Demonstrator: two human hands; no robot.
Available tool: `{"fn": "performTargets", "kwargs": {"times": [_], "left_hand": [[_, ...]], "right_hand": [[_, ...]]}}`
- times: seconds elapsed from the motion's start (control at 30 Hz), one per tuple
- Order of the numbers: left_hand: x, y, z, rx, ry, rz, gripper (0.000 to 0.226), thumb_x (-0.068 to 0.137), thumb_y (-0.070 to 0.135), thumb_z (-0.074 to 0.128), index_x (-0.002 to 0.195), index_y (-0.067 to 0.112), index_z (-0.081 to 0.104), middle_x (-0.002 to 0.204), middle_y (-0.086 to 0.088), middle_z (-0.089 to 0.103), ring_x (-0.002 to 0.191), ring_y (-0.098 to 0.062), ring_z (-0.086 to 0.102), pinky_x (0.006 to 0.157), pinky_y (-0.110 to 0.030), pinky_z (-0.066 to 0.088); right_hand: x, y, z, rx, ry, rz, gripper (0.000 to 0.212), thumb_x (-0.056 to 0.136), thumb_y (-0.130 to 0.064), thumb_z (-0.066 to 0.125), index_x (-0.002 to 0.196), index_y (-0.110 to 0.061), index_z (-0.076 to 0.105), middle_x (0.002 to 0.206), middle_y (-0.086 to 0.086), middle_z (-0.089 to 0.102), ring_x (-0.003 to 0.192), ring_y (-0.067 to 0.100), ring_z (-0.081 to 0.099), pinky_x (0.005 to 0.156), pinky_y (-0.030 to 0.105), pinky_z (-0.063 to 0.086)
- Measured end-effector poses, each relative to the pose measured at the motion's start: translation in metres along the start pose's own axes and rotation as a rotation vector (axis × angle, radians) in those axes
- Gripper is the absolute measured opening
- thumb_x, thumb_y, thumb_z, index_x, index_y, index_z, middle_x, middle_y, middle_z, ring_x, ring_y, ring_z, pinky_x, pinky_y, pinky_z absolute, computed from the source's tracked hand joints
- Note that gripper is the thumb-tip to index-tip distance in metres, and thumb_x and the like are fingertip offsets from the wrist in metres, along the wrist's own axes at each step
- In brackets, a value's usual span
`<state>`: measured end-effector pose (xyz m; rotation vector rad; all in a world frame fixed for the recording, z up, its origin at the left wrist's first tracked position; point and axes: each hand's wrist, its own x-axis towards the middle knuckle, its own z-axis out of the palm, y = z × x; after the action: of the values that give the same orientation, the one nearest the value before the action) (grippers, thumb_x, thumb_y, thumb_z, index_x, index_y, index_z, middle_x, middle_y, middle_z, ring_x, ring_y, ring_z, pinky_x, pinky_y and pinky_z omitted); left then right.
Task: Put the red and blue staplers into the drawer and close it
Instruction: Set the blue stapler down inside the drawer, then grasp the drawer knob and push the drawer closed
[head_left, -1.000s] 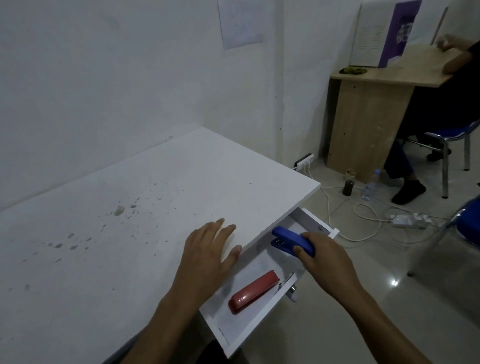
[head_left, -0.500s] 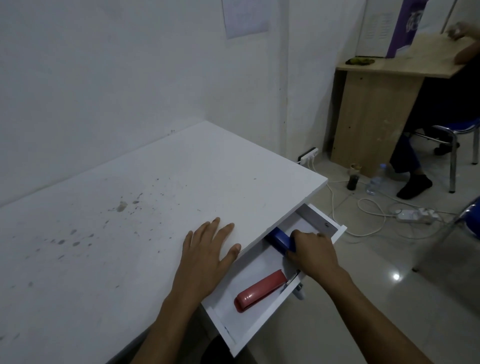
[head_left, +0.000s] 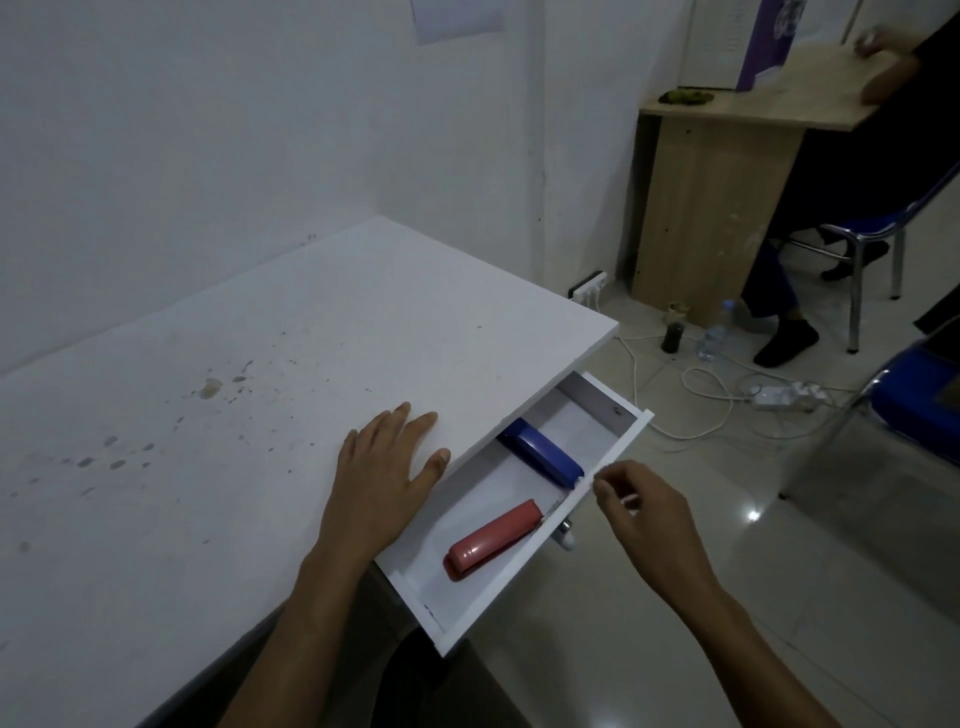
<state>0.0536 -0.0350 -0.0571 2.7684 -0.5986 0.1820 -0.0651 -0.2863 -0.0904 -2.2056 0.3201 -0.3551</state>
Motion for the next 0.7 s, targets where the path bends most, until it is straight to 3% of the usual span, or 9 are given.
{"fn": "performTargets", "kwargs": {"times": [0.1,0.23,0.33,0.5,0.7], "left_hand": [[0.000,-0.001,-0.001,0.003,-0.001,0.008,0.061,0.084,0.060,0.028,0.138,0.032,0.029,0.152,-0.004,0.027,0.139,-0.024,0.022,0.114,-0.050,0.016],[0.000,-0.003,0.002,0.016,0.008,0.014,0.060,0.084,0.060,0.029,0.137,0.032,0.031,0.151,-0.004,0.030,0.139,-0.025,0.025,0.113,-0.051,0.018],[0.001,-0.003,0.002,0.035,0.004,0.013,0.061,0.083,0.061,0.028,0.137,0.032,0.032,0.151,-0.004,0.031,0.138,-0.027,0.026,0.113,-0.052,0.018],[0.002,-0.003,0.001,0.035,0.010,0.010,0.062,0.082,0.061,0.030,0.136,0.030,0.035,0.150,-0.006,0.033,0.137,-0.029,0.029,0.112,-0.054,0.020],[0.002,-0.002,0.001,0.023,0.012,0.018,0.063,0.081,0.063,0.028,0.136,0.031,0.034,0.150,-0.005,0.032,0.138,-0.027,0.028,0.113,-0.054,0.021]], "right_hand": [[-0.013,0.019,0.012,-0.021,-0.172,0.090,0.008,0.089,-0.029,0.055,0.091,-0.023,0.061,0.089,-0.002,0.066,0.080,0.004,0.060,0.068,0.015,0.045],[-0.019,0.027,0.028,-0.047,-0.397,0.151,0.033,0.088,-0.046,0.050,0.110,-0.023,0.058,0.092,-0.006,0.064,0.079,0.003,0.058,0.064,0.017,0.043],[-0.017,0.025,0.034,-0.055,-0.379,0.160,0.028,0.091,-0.039,0.049,0.103,-0.017,0.061,0.081,-0.006,0.061,0.068,0.004,0.055,0.059,0.017,0.040],[-0.006,0.023,0.035,-0.035,-0.398,0.192,0.021,0.091,-0.031,0.052,0.089,-0.016,0.067,0.080,-0.004,0.065,0.075,0.011,0.062,0.068,0.020,0.047],[0.010,0.004,0.029,0.087,-0.393,0.167,0.020,0.090,-0.029,0.053,0.090,-0.015,0.068,0.081,-0.003,0.065,0.075,0.008,0.061,0.067,0.019,0.047]]}}
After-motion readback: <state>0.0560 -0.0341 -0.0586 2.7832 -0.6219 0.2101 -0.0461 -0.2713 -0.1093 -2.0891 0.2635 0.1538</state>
